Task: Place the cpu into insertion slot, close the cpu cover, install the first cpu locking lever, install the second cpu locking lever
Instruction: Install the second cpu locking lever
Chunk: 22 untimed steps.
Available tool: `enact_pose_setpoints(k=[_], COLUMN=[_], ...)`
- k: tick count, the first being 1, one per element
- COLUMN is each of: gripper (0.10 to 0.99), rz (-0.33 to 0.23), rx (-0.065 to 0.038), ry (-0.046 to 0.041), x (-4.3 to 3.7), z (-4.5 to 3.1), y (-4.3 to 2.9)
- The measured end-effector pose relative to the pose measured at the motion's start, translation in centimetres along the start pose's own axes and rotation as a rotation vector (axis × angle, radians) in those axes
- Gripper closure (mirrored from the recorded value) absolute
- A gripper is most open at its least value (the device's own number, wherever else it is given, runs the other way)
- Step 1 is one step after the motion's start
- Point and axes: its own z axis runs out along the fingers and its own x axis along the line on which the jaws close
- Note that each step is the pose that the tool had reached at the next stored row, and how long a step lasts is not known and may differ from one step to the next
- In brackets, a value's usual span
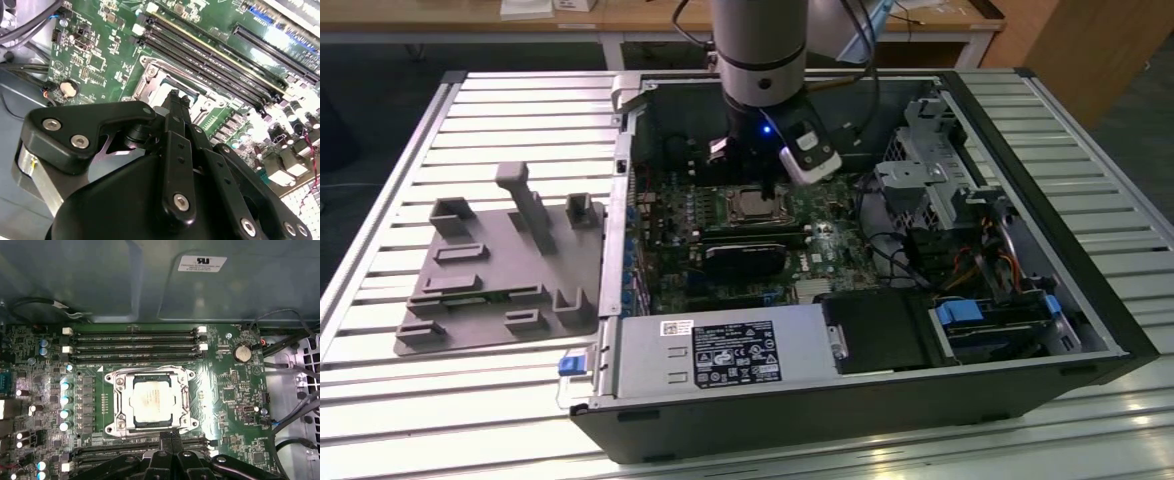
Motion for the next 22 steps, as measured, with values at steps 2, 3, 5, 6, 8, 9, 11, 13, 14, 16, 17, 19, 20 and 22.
enact_pose_setpoints(k=[2, 3, 5, 6, 8, 9, 11, 13, 14, 16, 17, 19, 20, 22], gripper=[0.984, 0.984, 0.984, 0.984, 0.984, 0.984, 0.984, 0.984, 0.984, 0.984, 0.984, 0.984, 0.984, 0.984], rz=[-0.001, -0.001, -0.001, -0.001, -0.001, 0.0, 0.001, 0.006, 0.02, 0.051, 0.061, 0.064, 0.064, 0.064], rx=[0.008, 0.011, 0.015, 0.017, 0.02, 0.02, 0.023, 0.028, 0.031, 0.036, 0.037, 0.038, 0.038, 0.038], ry=[-0.0004, -0.0006, -0.0009, -0.001, -0.0012, -0.0013, -0.001, -0.0018, -0.004, -0.0091, -0.0106, -0.0111, -0.0111, -0.0112], x=[-0.01, -0.02, -0.08, -0.1, -0.13, -0.12, -0.09, -0.07, -0.06, -0.05, -0.05, -0.05, -0.05, -0.04], z=[0.09, 0.13, 0.22, 0.25, 0.35, 0.39, 0.52, 0.61, 0.64, 0.7, 0.73, 0.76, 0.76, 0.79], y=[0.42, 0.63, 1.01, 1.19, 1.54, 1.69, 2.07, 2.22, 2.21, 2.2, 2.21, 2.23, 2.23, 2.23])
